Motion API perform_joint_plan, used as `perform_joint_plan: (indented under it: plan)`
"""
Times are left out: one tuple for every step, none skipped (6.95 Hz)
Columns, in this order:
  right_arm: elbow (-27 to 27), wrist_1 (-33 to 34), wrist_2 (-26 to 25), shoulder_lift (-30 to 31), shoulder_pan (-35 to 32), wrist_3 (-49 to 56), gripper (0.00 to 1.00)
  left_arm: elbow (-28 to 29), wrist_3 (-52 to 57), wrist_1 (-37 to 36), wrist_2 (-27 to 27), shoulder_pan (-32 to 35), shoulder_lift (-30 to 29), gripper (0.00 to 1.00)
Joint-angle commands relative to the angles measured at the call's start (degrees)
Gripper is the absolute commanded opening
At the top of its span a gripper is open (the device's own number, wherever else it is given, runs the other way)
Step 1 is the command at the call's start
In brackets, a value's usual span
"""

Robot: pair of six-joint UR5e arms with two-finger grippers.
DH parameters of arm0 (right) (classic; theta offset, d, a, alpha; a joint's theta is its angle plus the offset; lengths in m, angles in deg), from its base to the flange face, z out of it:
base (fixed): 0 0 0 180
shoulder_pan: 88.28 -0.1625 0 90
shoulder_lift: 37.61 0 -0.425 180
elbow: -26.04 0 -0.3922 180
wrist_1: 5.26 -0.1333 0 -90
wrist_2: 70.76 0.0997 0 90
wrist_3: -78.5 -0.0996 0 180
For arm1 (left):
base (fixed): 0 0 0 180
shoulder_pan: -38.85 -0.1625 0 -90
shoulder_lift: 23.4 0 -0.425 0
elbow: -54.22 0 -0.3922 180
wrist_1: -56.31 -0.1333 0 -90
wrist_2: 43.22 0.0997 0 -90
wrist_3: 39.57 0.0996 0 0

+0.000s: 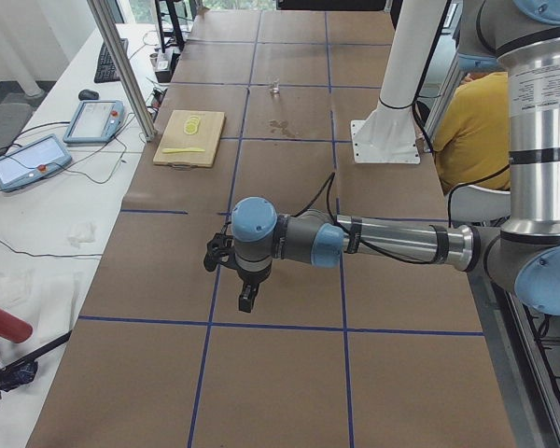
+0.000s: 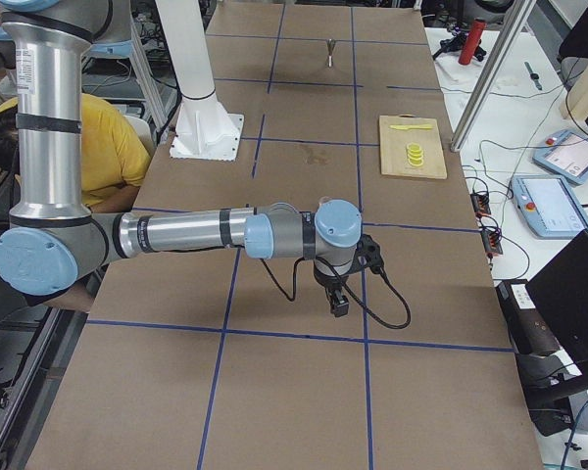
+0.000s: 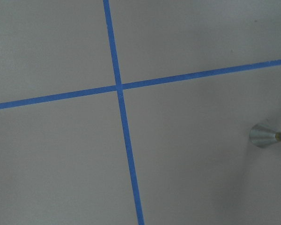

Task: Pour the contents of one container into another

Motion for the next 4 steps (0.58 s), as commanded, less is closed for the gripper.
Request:
perform_joint_plan:
  plan:
    - [2.5, 3.0, -4.5, 0.3, 1.4, 0.0, 1.00, 1.0, -0.2, 0.0, 0.3, 0.2, 0.5, 1.00]
    - [2.7, 3.0, -3.9, 0.6, 1.4, 0.0, 1.00, 1.7, -0.1, 0.2, 0.8, 0.1, 0.8, 1.00]
    - [2.1, 3.0, -2.0, 2.2, 1.3, 0.0, 1.00, 1.6, -0.3, 0.4, 0.7, 0.1, 0.4, 1.00]
    - [2.0, 3.0, 1.3, 2.4, 1.3, -0.1, 1.00, 1.8, -0.2, 0.4, 0.3, 0.1, 0.3, 1.00]
